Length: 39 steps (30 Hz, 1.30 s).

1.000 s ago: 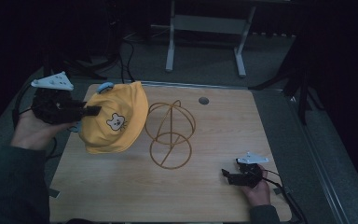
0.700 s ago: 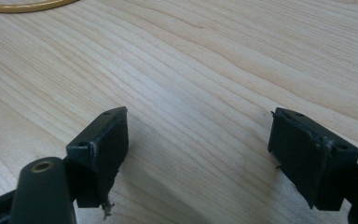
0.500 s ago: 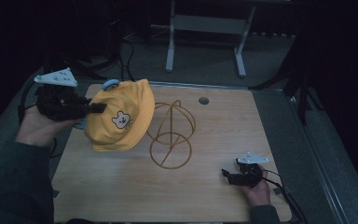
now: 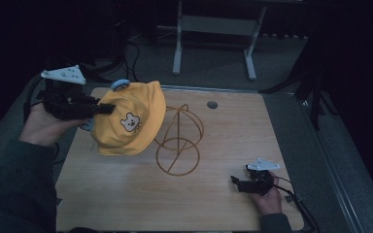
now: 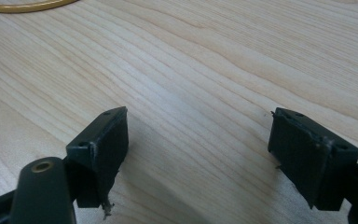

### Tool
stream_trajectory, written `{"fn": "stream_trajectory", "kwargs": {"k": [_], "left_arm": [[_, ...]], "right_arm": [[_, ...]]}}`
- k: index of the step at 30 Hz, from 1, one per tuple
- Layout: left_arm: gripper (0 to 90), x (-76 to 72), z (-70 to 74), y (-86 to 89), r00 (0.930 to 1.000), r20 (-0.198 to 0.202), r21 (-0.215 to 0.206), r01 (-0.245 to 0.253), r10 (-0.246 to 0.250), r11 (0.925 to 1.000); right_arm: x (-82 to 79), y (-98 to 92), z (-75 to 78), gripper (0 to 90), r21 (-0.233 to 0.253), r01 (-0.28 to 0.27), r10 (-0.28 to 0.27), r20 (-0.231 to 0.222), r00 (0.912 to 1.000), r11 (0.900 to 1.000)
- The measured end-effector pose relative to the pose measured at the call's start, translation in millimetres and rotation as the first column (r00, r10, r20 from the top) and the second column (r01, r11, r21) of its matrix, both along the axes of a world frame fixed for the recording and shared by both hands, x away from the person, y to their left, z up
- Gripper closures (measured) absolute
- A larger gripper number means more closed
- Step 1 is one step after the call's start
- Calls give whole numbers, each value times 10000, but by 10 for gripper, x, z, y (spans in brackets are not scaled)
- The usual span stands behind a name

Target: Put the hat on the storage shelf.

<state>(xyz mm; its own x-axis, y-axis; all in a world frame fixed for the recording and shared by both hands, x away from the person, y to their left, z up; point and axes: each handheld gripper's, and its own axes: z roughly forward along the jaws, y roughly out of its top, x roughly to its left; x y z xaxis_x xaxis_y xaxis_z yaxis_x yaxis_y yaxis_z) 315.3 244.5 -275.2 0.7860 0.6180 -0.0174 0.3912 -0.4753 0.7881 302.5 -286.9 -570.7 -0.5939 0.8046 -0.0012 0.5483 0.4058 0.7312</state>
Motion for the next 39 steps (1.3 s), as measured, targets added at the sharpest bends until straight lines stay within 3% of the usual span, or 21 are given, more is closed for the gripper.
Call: {"fn": "stream_trajectory", "kwargs": {"k": [24,39], "left_arm": [[788,106,187,-285,9996,8,259,294,-294,9992],[784,207,211,-552,9980,-54,561,637,-635,9964]], "right_arm": [[0,1,0,200,11,4,-4,-2,10000,10000],[1,0,-1,200,6,-5,5,9,10000,10000]]}}
